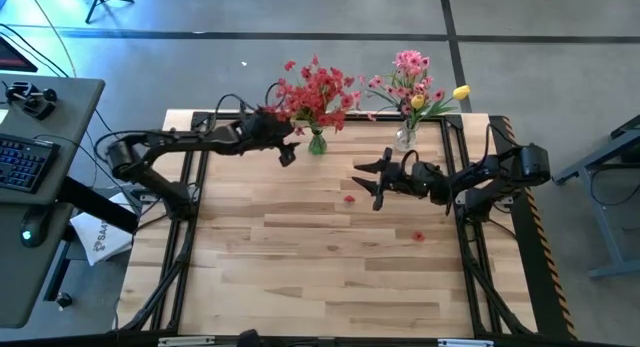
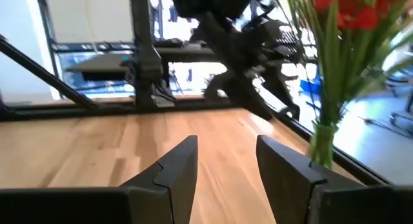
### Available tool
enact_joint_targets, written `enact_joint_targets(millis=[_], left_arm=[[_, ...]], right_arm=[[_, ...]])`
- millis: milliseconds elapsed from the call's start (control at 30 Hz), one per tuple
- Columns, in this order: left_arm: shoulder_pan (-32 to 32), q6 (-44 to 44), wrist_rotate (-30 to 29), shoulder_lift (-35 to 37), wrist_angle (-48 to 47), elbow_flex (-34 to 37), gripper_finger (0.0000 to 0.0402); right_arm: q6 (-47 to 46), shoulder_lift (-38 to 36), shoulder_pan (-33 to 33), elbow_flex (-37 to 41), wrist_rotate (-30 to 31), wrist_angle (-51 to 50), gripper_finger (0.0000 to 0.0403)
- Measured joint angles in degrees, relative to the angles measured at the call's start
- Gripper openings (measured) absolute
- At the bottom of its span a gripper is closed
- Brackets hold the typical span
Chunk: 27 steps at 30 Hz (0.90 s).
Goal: Sort flowers into vase by color
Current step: Adjust the green vase from the left to the center of the table, then return to home position
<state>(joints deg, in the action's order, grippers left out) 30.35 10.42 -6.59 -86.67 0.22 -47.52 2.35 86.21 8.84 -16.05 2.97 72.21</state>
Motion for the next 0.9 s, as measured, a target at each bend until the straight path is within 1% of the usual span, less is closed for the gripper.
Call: enact_joint_targets(millis=[67, 167, 267, 433, 533, 633, 700, 800, 900], left_arm=[[-0.5, -1.9, -0.1, 2.5, 1.0, 2.9, 0.0259], [-2.1, -4.8, -0.1, 7.0, 3.4, 8.5, 0.0254], [-4.6, -8.0, -0.1, 11.8, 6.9, 14.3, 0.0251], [-10.3, -11.9, 0.0, 20.5, 12.6, 23.1, 0.0250], [-14.1, -13.0, 0.0, 25.9, 16.0, 27.6, 0.0250], [-17.2, -13.5, 0.0, 31.4, 19.3, 31.8, 0.0250], [-18.4, -14.6, 0.0, 35.2, 21.3, 34.3, 0.0250], [-19.8, -15.4, 0.0, 41.0, 23.0, 37.6, 0.0250], [-20.7, -15.3, 0.0, 46.8, 22.7, 40.1, 0.0250]], right_arm=[[0.0, -1.8, 0.0, 0.0, 1.2, -3.8, 0.0155], [-1.1, -6.4, 0.0, 0.0, 1.4, -11.9, 0.0155], [-2.1, -13.0, 0.0, 0.0, 1.2, -23.5, 0.0155], [-5.2, -24.1, 0.0, 0.0, 0.4, -46.4, 0.0155], [-8.2, -29.1, -0.2, 0.0, -0.2, -56.5, 0.0155], [-9.4, -31.9, -2.1, 0.1, -0.4, -60.8, 0.0155], [-7.9, -32.7, -4.0, 0.1, -1.1, -60.4, 0.0155], [-4.0, -33.4, -6.8, 0.1, -3.8, -58.2, 0.0155], [-2.1, -33.5, -8.4, 0.1, -6.1, -55.2, 0.0155]])
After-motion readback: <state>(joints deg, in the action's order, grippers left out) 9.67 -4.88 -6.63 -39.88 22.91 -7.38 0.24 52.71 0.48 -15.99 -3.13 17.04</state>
